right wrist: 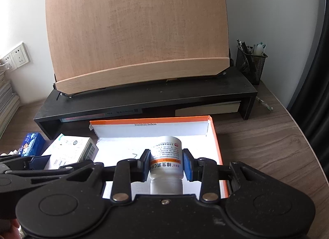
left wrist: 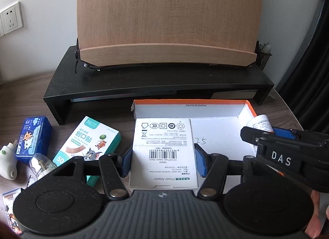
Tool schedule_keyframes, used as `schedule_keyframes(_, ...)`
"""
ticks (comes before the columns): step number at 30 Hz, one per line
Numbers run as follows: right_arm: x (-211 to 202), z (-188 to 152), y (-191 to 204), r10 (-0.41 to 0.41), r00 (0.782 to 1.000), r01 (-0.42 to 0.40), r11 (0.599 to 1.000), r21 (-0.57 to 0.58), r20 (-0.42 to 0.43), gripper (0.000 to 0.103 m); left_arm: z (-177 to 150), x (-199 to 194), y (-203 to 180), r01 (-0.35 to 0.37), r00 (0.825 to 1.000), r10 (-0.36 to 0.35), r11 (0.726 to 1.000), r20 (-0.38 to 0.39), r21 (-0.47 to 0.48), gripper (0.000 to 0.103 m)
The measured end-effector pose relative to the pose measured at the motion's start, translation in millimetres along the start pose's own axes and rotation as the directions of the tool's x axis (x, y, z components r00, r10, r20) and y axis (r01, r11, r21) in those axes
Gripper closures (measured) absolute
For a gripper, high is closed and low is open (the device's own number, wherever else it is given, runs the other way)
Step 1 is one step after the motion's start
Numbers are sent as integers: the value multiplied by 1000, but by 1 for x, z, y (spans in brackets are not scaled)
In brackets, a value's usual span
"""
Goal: Organize rigid objects
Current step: 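Carry the white adapter box in the left gripper while the right carries the medicine bottle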
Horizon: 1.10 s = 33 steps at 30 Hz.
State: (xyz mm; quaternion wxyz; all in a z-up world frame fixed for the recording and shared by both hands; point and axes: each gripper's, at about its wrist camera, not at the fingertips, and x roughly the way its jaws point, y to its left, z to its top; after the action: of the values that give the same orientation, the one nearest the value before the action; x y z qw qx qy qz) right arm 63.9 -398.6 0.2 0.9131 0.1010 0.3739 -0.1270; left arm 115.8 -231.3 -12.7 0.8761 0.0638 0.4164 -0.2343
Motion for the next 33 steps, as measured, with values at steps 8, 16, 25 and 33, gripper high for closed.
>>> schedule_keyframes(8, 11, 5, 2, -10, 1000, 10, 1000, 2, -5, 62, 7, 9, 2, 4, 1000, -4, 1000, 0, 23, 43)
schedule_keyframes(16, 24, 8, -1, -33, 999, 33, 999, 14, -22, 62, 10, 22, 2, 16, 1000, -15, 999, -16, 41, 43)
schedule_keyframes(25, 36, 7, -8, -56, 997, 57, 998, 29, -45, 62, 11, 42, 1, 36, 998, -34, 998, -49, 57, 43)
schedule_keyframes(33, 45, 7, -13, -75, 996, 77, 996, 39, -51, 62, 13, 57, -3, 59, 997, -54, 994, -63, 88, 43)
